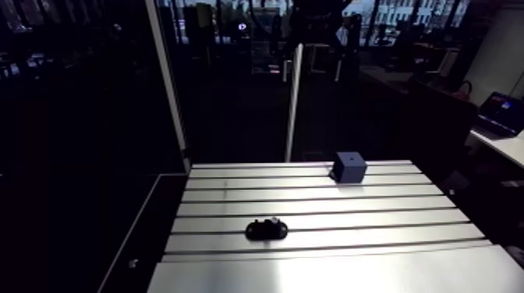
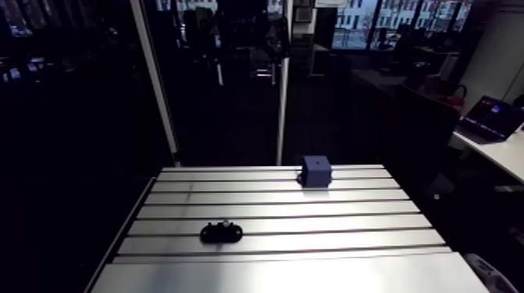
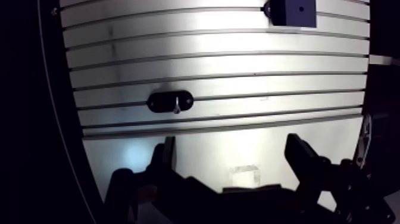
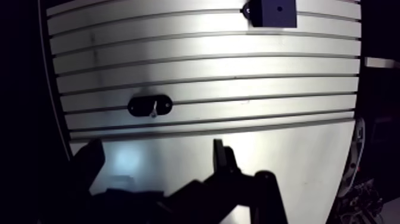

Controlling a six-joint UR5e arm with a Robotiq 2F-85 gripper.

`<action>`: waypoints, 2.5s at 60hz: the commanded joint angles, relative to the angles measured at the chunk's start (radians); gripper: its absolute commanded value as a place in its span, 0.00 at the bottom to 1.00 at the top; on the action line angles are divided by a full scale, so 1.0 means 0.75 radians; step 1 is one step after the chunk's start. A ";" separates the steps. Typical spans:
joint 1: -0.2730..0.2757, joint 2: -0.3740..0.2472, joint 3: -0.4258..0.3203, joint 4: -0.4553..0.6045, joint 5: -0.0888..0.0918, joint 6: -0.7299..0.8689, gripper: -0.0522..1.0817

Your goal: Pick up the M10 bolt and insert it into the hole until fully seated.

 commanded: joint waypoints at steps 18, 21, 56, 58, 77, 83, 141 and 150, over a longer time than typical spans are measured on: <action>0.002 -0.002 -0.002 0.004 0.018 -0.002 0.05; 0.002 -0.002 -0.002 0.004 0.018 -0.002 0.05; 0.002 0.000 -0.004 0.002 0.006 -0.004 0.05; 0.002 0.000 -0.004 0.002 0.006 -0.004 0.05; 0.002 -0.002 -0.002 0.002 0.010 -0.004 0.05; 0.002 -0.002 -0.002 0.004 0.010 -0.004 0.05; 0.022 -0.114 0.439 -0.442 0.014 0.000 0.05; 0.026 -0.109 0.492 -0.466 0.018 -0.002 0.05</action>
